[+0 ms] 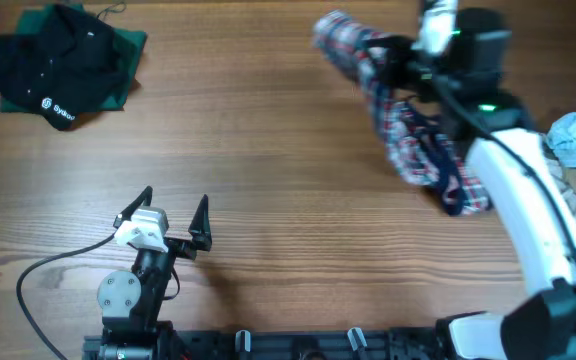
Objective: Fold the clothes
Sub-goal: 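Lift the plaid garment with the right gripper and drag it to table center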
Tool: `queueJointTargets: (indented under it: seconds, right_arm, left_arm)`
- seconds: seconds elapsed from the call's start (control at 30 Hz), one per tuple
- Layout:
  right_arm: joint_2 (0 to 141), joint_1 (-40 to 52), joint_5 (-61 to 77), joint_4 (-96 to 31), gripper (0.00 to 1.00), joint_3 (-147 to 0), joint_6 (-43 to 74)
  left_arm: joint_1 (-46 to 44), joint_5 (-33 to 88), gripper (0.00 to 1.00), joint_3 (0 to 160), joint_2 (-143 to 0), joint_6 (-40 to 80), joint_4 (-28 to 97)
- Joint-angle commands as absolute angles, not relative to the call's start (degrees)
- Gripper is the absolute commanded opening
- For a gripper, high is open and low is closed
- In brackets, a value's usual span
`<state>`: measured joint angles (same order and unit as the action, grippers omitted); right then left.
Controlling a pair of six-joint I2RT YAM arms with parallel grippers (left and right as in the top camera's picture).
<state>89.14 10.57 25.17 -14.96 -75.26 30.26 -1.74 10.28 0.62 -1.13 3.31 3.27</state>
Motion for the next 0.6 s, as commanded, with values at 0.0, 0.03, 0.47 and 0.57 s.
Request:
queueJointTargets:
  seconds: [0.0,0.03,0.47,0.57]
  right_arm:
    - [94.59,17.89,19.03,-10.00,0.06,-76.23,34.33]
    - [96.57,19.92,19.00,-8.19,0.06,-76.23,36.32]
    - [104.88,33.36,18.35,2.11,0.56,-76.29,37.65]
    - [102.56,31.31,16.75,1.89,0.57,-76.29,37.19]
  left_arm:
    - [-1.37,9.74,1.00,0.32,-0.93,3.27,3.49]
    - [-1.37,9.74,1.00,0.32,-0.93,3.27,3.49]
    - [-1.37,9.74,1.00,0.32,-0.93,3.27,3.49]
    - [-1.37,9.74,1.00,0.32,-0.93,3.27,3.49]
